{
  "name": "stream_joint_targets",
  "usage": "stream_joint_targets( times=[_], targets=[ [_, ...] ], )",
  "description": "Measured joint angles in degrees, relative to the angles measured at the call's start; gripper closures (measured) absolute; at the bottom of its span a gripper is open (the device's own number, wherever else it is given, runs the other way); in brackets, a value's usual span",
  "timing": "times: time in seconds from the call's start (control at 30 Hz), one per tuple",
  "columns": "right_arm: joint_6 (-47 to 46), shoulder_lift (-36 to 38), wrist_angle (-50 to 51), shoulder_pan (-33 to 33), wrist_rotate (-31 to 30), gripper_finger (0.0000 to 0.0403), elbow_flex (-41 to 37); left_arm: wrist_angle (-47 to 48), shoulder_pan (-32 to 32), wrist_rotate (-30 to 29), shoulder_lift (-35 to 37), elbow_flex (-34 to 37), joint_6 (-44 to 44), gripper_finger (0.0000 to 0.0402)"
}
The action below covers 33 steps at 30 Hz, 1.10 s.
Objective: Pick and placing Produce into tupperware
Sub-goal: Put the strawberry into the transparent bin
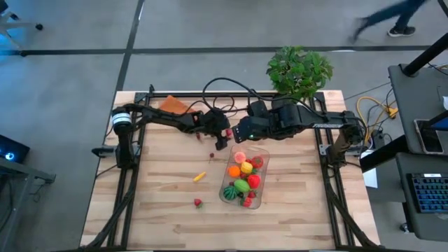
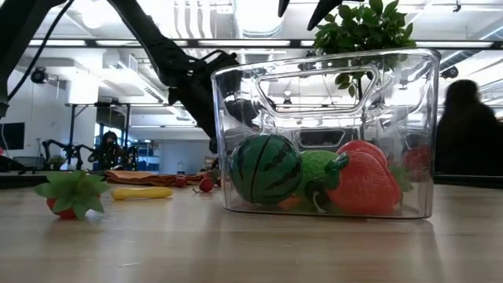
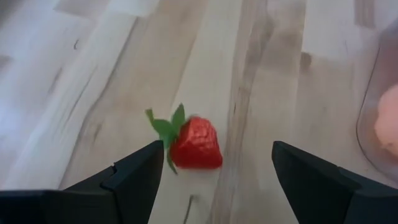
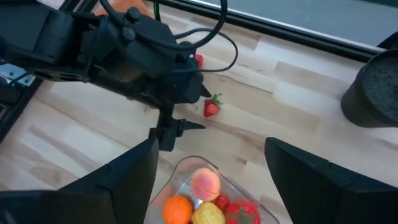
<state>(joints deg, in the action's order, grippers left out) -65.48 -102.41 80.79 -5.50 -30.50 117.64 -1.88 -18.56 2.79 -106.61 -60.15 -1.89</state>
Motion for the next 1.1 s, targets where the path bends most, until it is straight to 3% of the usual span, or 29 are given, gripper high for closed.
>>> stream_joint_targets(
  times=[0.77, 1.1],
  targets=[
    [1.1, 0.0, 0.2, 0.0, -1.1, 0.0120, 0.0, -1.5, -0.6, -0.8, -4.9, -2.9, 0.1, 0.0119],
    [1.2, 0.0, 2.3, 0.0, -1.1, 0.0124, 0.0, 0.2, -0.6, -1.5, -6.5, -4.2, 0.3, 0.0185]
  ],
)
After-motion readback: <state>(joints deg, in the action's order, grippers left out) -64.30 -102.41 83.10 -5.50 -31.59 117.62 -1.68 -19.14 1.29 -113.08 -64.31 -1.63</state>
